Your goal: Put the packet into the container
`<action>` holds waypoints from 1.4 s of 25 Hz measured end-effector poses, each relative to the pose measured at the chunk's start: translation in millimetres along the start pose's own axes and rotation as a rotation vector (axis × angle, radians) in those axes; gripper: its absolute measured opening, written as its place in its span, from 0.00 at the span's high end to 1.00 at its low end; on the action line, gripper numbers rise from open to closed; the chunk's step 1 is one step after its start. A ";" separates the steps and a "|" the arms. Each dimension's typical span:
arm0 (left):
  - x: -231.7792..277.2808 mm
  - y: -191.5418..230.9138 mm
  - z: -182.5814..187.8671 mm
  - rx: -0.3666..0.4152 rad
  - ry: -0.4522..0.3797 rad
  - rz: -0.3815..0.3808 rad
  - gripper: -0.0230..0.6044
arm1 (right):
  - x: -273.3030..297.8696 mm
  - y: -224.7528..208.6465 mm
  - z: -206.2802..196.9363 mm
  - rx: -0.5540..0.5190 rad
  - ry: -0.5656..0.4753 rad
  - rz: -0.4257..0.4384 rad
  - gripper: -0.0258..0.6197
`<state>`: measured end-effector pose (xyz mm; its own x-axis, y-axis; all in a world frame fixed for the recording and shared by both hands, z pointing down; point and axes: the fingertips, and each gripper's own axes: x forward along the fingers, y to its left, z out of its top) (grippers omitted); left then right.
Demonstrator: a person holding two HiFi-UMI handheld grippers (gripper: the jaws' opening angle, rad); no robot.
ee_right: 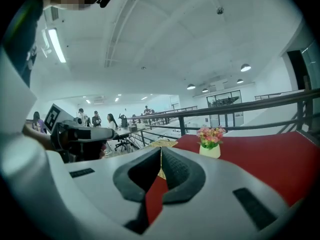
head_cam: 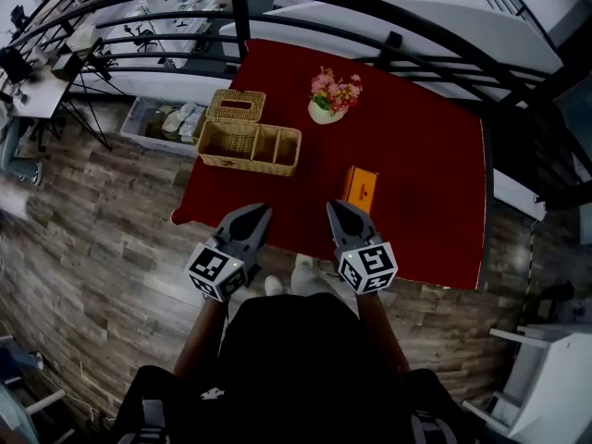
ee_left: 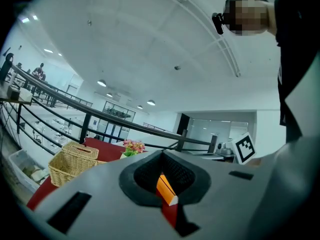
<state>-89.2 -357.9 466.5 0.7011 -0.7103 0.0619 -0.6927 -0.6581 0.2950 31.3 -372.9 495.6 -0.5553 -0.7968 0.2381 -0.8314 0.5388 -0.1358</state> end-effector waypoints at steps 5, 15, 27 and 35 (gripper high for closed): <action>23.9 2.7 0.4 0.016 0.003 -0.001 0.95 | 13.4 -52.2 -22.9 0.009 0.102 -0.067 0.92; 44.0 12.0 -5.8 0.031 0.027 0.017 0.95 | 27.8 -161.4 -110.0 0.201 0.455 -0.273 0.42; 35.9 20.8 -4.7 0.019 -0.003 0.040 0.95 | 41.2 -199.9 -178.3 0.224 0.692 -0.491 0.27; 26.2 30.1 -4.0 0.003 -0.013 0.077 0.95 | 50.7 -208.3 -201.4 0.251 0.744 -0.550 0.27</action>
<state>-91.1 -395.3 480.8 0.6435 -0.7621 0.0716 -0.7450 -0.6021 0.2872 180.4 -470.5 729.6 -0.0026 -0.4964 0.8681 -1.0000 -0.0025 -0.0044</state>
